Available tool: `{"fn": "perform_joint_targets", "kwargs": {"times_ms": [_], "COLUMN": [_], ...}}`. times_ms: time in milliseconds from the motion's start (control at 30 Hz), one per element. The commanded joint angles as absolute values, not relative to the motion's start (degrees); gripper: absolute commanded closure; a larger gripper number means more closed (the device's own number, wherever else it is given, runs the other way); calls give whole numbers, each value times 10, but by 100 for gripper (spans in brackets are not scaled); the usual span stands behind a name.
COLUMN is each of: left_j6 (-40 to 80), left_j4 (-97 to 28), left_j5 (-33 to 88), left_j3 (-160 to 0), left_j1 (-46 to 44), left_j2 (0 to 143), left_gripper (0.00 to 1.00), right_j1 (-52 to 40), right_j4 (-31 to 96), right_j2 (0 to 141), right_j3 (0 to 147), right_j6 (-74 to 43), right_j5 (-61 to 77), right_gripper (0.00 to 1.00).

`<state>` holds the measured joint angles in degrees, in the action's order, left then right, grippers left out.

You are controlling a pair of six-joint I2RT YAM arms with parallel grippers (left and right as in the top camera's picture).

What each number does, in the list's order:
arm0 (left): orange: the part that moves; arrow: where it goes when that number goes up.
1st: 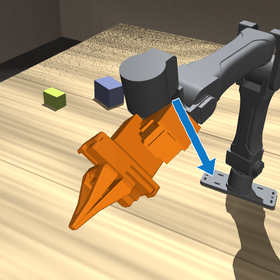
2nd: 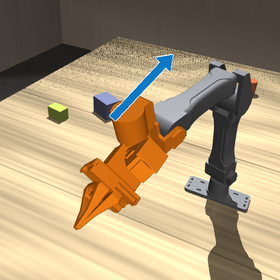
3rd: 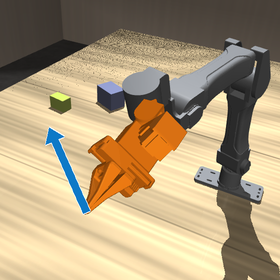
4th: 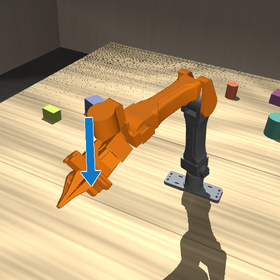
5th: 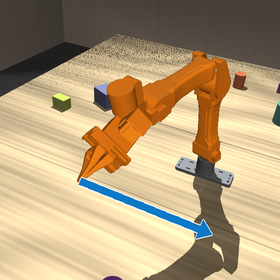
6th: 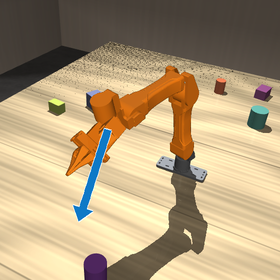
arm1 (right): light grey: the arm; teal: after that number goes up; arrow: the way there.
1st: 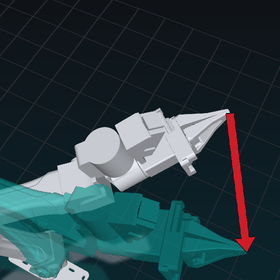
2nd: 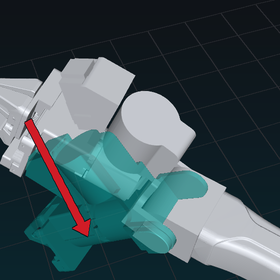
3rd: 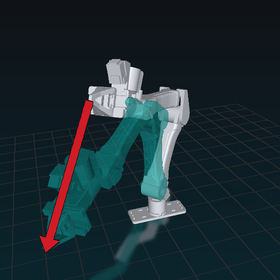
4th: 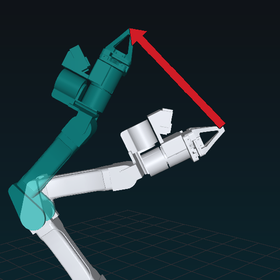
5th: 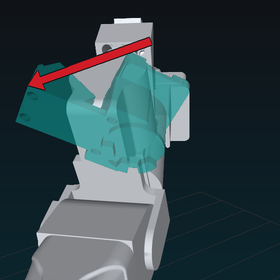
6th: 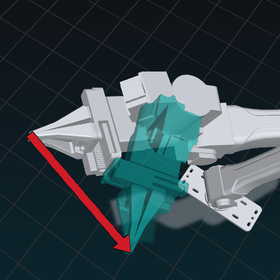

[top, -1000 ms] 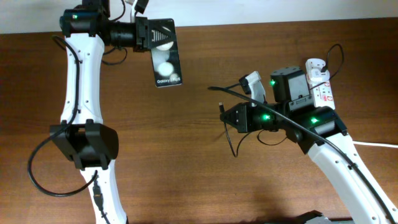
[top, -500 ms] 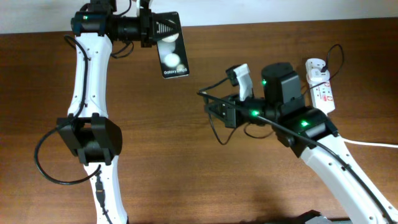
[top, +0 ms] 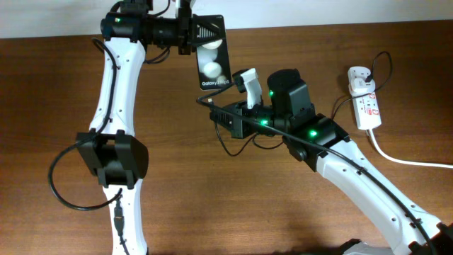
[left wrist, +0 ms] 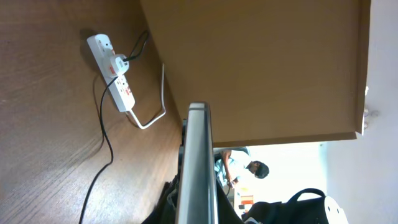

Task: Plug charger to phone and switch on socket
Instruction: 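Push the plug into the phone's bottom port with the right gripper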

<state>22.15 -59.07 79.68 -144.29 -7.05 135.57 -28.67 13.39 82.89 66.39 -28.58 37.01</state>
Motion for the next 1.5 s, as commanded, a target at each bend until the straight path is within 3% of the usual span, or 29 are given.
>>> {"fn": "perform_joint_targets", "kwargs": {"times_ms": [0, 433, 1467], "left_j6": [227, 222, 196], "left_j4": [-590, -590, -592], "left_j5": [805, 801, 797], "left_j3": [-1452, -1452, -1452], "left_j1": [-70, -70, -69], "left_j2": [1352, 1352, 1352], "left_gripper": [100, 100, 100], "right_j1": [-289, -288, -288], "right_j4": [130, 110, 105], "right_j2": [831, 831, 831], "right_j3": [663, 663, 663], "right_j6": [-291, -349, -348], "right_j5": [337, 278, 278], "right_gripper": [96, 96, 96]}}
